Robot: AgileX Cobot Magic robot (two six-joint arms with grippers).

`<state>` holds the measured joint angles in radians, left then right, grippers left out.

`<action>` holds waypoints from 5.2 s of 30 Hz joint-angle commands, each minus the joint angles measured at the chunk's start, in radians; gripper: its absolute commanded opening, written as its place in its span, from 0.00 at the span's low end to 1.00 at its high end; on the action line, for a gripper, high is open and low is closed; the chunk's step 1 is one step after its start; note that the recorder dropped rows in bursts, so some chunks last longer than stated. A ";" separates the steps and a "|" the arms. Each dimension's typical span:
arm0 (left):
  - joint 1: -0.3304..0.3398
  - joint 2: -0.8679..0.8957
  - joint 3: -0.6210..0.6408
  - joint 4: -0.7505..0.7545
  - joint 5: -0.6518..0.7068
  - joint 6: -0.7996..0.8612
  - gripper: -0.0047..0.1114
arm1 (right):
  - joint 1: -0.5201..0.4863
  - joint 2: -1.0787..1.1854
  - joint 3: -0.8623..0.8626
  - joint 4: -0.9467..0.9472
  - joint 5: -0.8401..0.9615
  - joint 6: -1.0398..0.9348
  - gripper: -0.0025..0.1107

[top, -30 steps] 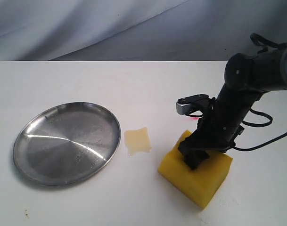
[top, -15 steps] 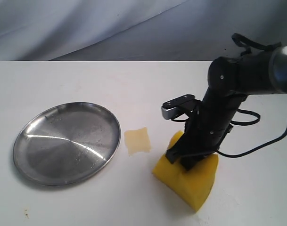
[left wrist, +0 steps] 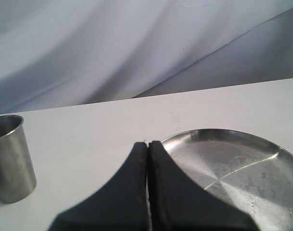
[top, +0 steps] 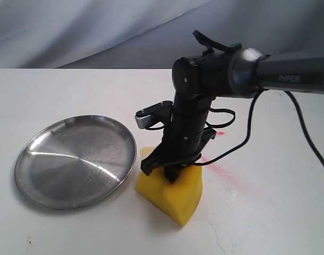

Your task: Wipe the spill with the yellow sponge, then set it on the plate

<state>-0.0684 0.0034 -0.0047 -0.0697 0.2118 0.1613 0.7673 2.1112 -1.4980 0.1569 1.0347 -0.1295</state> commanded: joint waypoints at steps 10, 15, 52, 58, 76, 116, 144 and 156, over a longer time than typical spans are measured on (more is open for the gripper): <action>-0.001 -0.003 0.005 0.001 -0.006 -0.002 0.04 | -0.002 0.171 -0.257 -0.188 0.012 0.116 0.02; -0.001 -0.003 0.005 0.001 -0.006 -0.002 0.04 | -0.002 0.221 -0.359 -0.302 0.023 0.163 0.02; -0.001 -0.003 0.005 0.001 -0.006 -0.002 0.04 | -0.037 0.118 -0.185 -0.100 0.186 0.119 0.02; -0.001 -0.003 0.005 0.001 -0.006 -0.002 0.04 | 0.022 0.003 -0.005 -0.098 0.100 0.129 0.02; -0.001 -0.003 0.005 0.001 -0.006 -0.002 0.04 | -0.025 0.308 -0.475 -0.190 0.110 0.159 0.02; -0.001 -0.003 0.005 0.001 -0.006 -0.002 0.04 | -0.040 -0.064 0.099 -0.065 0.075 0.035 0.02; -0.001 -0.003 0.005 0.001 -0.006 -0.002 0.04 | -0.188 0.434 -0.833 -0.249 0.186 0.282 0.02; -0.001 -0.003 0.005 0.001 -0.006 -0.002 0.04 | -0.197 0.187 -0.684 -0.420 0.186 0.313 0.02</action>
<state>-0.0684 0.0034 -0.0047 -0.0697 0.2118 0.1613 0.5696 2.3756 -2.2433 -0.2579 1.2260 0.1825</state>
